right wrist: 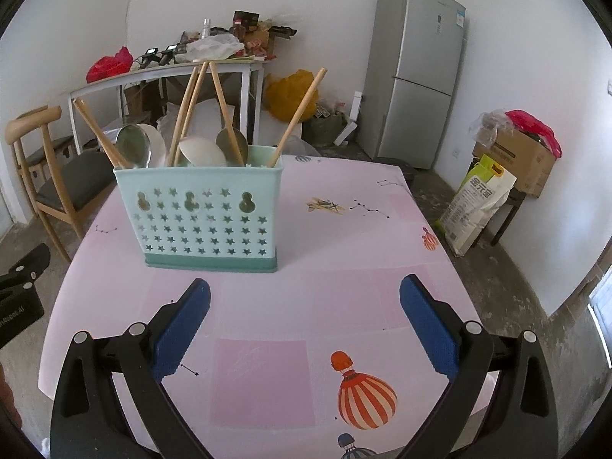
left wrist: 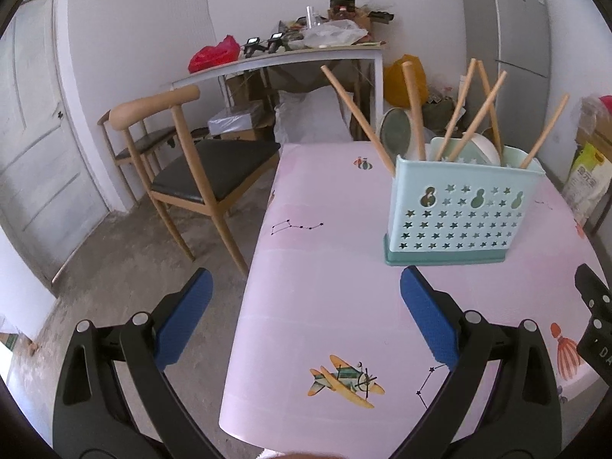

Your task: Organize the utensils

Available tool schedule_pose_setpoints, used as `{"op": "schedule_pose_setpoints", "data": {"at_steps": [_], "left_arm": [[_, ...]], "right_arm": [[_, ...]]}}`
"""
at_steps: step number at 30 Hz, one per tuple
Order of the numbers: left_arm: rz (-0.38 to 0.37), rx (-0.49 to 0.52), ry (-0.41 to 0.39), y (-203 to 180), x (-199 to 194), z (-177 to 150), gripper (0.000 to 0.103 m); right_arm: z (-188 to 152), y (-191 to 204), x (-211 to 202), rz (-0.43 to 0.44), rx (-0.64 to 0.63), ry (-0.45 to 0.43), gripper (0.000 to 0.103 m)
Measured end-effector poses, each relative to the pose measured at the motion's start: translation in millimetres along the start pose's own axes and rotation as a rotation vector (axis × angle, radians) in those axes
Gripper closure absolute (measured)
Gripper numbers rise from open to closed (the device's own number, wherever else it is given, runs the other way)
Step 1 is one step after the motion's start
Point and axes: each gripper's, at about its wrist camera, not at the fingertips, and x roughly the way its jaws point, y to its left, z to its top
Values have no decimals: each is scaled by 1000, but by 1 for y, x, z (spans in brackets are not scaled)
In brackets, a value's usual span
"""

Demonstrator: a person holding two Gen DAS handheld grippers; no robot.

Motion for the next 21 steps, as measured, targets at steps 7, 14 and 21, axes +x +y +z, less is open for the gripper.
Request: {"op": "schedule_pose_setpoints", "data": {"at_steps": [7,14,21], "left_arm": [[9,2,16,-1,3,1,8],[1,5,25,-3,3,3,8],[-2,4,28,-3,2,2,8]], "right_arm": [[0,2,1,10,4,7,6],[1,2,0,12,5,6,6],[1,1,0,12,12,4,6]]}}
